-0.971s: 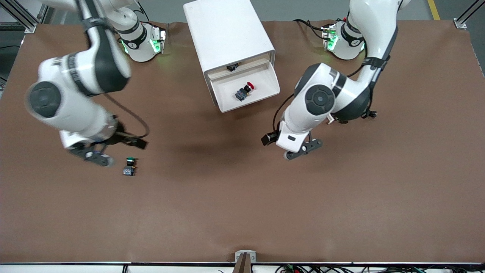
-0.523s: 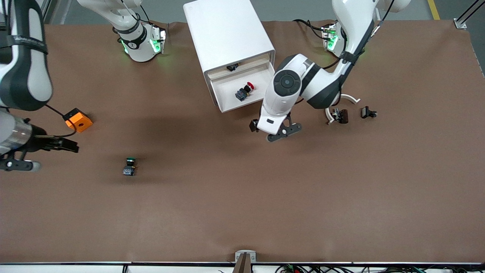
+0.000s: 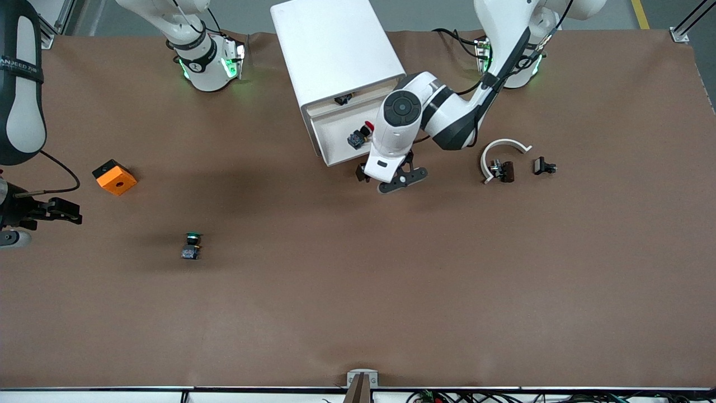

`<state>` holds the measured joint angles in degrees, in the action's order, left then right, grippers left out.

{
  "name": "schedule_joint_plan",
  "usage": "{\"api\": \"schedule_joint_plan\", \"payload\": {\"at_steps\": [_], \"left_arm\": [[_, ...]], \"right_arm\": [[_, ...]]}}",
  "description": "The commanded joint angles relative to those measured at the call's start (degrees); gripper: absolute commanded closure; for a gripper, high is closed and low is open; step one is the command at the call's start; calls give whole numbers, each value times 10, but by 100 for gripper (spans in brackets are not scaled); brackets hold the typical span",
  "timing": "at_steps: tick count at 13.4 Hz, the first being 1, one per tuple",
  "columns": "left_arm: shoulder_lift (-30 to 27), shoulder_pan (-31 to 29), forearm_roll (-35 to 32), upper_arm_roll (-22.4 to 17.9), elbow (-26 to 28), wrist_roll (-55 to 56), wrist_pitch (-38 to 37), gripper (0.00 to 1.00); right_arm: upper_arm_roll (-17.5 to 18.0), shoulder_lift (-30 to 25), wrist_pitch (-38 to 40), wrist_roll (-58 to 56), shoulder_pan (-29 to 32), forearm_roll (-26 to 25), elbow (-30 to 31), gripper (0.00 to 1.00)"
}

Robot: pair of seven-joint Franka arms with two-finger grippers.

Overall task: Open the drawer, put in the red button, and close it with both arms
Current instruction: 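Push the drawer fully shut into the cabinet with the left gripper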

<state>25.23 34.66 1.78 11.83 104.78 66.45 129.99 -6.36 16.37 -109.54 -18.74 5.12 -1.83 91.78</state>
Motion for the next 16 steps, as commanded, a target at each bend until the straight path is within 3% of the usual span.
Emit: {"api": "schedule_joint_plan", "payload": {"at_steps": [1,4,7,10,16], "left_arm": [[-19,0,-6,16,22,18,8,0],[-18,0,-7,36,26,55,8,0],[-17,4,-7,45,30,64,8,0],[-18,11,-7,57,37,80,8,0],[-22,11,-7,106,57,123,7,0]], "right_arm": [[14,8,7,76,3,-6,-44,0],[14,9,8,183,-36,-12,-52,0],[17,-4,38,115,-38,-2,-56,0],[17,-60,138,85,-43,-1,-57,0],[12,-156,234,93,-38,17,-48,0]]}}
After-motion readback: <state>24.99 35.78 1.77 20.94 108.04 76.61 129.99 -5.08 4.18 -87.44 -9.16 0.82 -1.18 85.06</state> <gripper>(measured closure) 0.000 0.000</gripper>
